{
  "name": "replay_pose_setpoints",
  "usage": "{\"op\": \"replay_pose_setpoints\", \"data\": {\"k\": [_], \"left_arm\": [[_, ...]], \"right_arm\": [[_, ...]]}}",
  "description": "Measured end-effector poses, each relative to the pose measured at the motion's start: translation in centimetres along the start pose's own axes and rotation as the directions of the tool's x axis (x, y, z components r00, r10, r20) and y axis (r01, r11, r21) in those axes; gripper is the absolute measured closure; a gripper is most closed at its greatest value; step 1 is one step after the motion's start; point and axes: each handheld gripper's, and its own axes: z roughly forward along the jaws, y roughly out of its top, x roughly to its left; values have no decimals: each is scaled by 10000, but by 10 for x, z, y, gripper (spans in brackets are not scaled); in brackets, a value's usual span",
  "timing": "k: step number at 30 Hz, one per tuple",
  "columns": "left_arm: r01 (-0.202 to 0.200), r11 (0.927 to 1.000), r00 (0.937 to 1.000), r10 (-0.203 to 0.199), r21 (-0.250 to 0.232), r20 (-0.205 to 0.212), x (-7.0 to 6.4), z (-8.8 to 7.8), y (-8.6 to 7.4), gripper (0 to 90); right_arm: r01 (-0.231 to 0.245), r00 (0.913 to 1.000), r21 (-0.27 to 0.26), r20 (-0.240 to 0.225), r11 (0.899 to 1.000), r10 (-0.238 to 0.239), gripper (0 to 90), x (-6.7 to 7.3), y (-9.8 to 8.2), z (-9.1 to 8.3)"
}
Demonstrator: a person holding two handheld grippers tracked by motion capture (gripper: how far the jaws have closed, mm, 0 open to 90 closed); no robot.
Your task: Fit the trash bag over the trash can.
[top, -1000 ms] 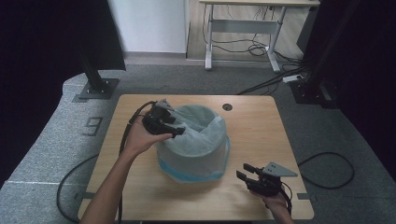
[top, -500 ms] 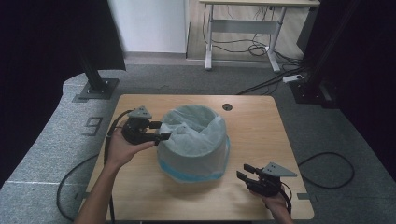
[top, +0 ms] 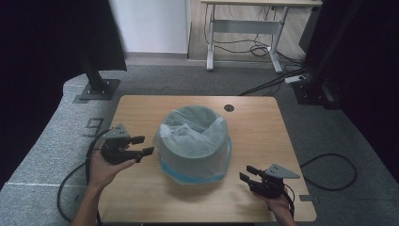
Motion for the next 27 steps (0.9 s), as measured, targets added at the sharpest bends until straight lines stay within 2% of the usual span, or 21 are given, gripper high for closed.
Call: {"op": "replay_pose_setpoints", "data": {"k": [4,9,13,15,21,23,27], "left_arm": [[193,9998,9998,-193,-59,-15,1,-4,-21,381],[661,9977,9978,-661,-153,35,6,-5,-47,381],[780,9968,9969,-781,-144,-70,9,-4,-61,382],[894,9959,9960,-894,-161,4,11,-4,-69,383],[1206,9927,9926,-1205,-87,153,14,3,-81,383],[1186,9929,9928,-1186,12,141,14,6,-82,382],[1197,9927,9926,-1194,-127,219,14,7,-81,388]], "right_arm": [[-37,10000,25,64,10000,37,506,-2,-1,-1],[-31,9998,86,173,10000,29,506,-5,-3,0],[-104,9997,92,229,9999,101,505,-6,-4,-1],[-134,9998,121,171,9998,132,504,-6,-4,0],[-107,9998,189,174,9998,104,503,-5,-5,3],[-140,9997,213,194,9997,136,503,-6,-6,3],[-139,9996,175,236,9997,135,502,-7,-6,2]]}}
